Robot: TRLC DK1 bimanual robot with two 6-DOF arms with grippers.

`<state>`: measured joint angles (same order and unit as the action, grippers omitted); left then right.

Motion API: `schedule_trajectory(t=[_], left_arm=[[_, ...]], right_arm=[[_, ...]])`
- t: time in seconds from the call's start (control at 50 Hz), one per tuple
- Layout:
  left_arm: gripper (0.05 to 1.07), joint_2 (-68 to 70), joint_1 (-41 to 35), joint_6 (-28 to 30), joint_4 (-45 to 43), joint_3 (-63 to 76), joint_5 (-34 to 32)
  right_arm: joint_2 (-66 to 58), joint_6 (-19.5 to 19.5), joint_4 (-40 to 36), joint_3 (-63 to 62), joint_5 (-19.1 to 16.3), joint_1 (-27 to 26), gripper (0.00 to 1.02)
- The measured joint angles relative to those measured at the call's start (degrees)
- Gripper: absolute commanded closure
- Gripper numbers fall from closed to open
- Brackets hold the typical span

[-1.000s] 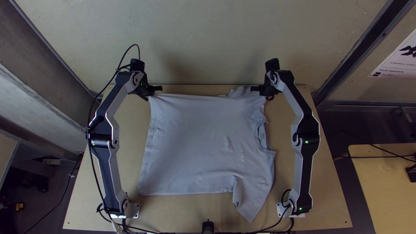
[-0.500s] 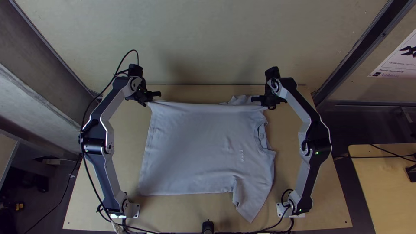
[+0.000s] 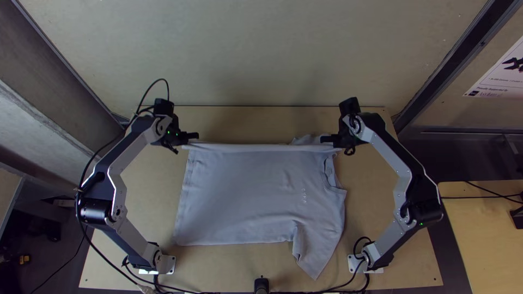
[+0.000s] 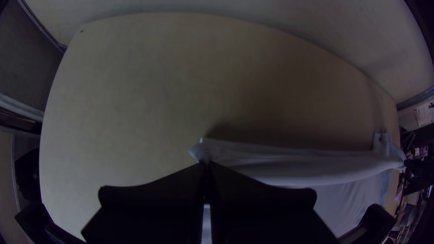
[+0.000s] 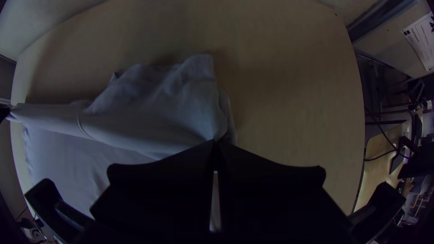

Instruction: Fold the t-shirt

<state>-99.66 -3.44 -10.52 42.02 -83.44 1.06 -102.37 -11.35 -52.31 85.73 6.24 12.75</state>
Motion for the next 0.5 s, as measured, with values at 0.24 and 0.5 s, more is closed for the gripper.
schedule_trajectory(t=[0.24,0.5], left_arm=[[1.05,5.7,-0.7,0.0,-2.4,10.0,0.0],[1.05,8.8,-0.7,0.0,-6.9,18.4,0.0]], right_arm=[[6.1,-0.9,2.3,-10.1,0.5,1.9,1.0],[8.1,-2.1,7.3,-20.5,0.7,3.2,1.0]])
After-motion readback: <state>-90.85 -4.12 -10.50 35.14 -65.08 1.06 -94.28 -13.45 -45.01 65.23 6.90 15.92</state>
